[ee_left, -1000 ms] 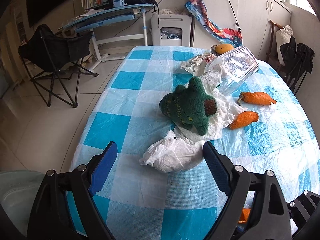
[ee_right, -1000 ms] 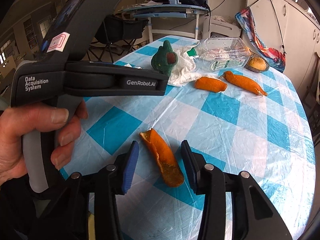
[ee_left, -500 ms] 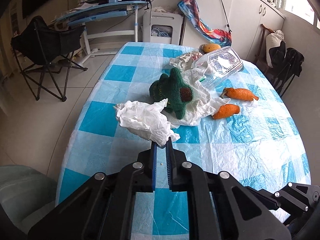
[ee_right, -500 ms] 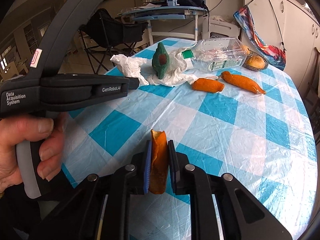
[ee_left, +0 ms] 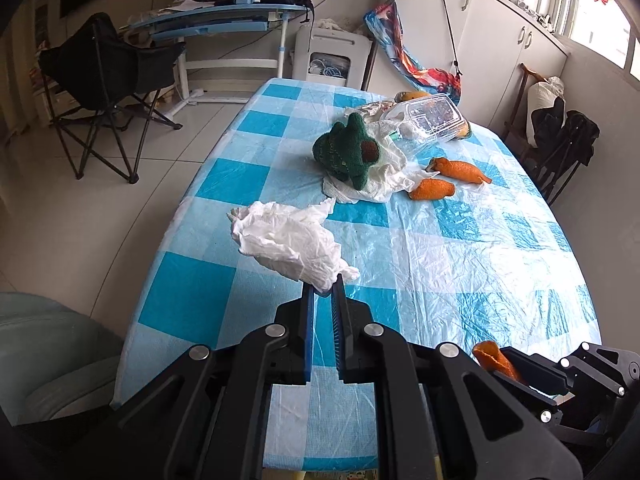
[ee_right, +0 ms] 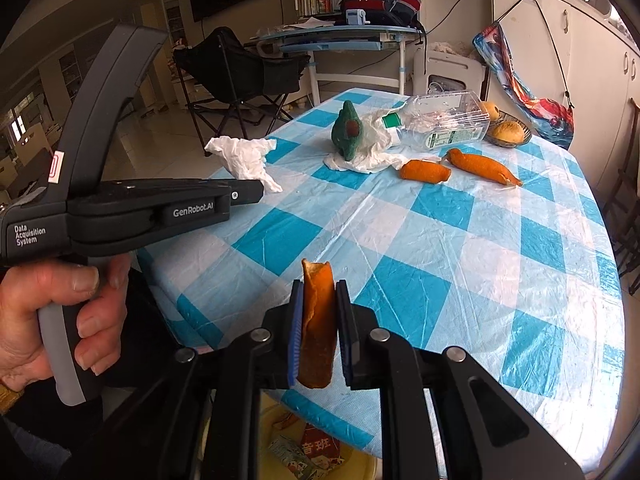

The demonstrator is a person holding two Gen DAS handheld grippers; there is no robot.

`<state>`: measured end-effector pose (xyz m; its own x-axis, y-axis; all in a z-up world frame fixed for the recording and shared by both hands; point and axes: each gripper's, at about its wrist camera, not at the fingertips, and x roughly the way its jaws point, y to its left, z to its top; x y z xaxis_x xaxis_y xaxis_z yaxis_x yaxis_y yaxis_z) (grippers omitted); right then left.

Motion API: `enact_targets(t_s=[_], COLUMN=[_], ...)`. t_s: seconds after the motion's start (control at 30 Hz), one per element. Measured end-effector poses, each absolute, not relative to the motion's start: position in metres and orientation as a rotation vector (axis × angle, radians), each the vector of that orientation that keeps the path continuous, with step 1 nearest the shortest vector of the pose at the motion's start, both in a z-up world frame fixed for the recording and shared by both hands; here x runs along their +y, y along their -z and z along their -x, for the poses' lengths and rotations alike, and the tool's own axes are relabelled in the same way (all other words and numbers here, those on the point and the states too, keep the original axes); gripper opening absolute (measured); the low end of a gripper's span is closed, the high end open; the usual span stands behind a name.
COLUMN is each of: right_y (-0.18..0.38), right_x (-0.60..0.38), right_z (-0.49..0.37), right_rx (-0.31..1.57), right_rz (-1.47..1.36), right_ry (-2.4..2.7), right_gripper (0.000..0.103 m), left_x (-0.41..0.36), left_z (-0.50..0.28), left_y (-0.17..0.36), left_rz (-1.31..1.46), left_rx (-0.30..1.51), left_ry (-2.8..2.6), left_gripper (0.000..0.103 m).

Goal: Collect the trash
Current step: 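Carry the tissue and peel over the yellow basin with both grippers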

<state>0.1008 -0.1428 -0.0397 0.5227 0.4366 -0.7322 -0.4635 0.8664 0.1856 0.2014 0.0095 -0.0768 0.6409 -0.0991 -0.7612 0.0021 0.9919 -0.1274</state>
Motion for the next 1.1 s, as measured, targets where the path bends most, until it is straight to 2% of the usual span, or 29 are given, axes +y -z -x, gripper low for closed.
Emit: enact_targets(t_s=[0.57, 1.1], right_y=[0.037, 0.039], right_x=[-0.148, -0.156], right_z=[-0.02, 0.009], right_rx=[0.907, 0.921], right_rz=[0.017, -0.014], right_ry=[-0.56, -0.542], right_gripper=[0.017, 0.017], left_x=[0.015, 0.02], left_z=[-0.131, -0.083], left_y=[0.073, 0.068], left_rz=[0.147, 0.186], left_rx=[0.864, 0.866], left_ry=[0.079, 0.115], left_gripper=[0.009, 0.009])
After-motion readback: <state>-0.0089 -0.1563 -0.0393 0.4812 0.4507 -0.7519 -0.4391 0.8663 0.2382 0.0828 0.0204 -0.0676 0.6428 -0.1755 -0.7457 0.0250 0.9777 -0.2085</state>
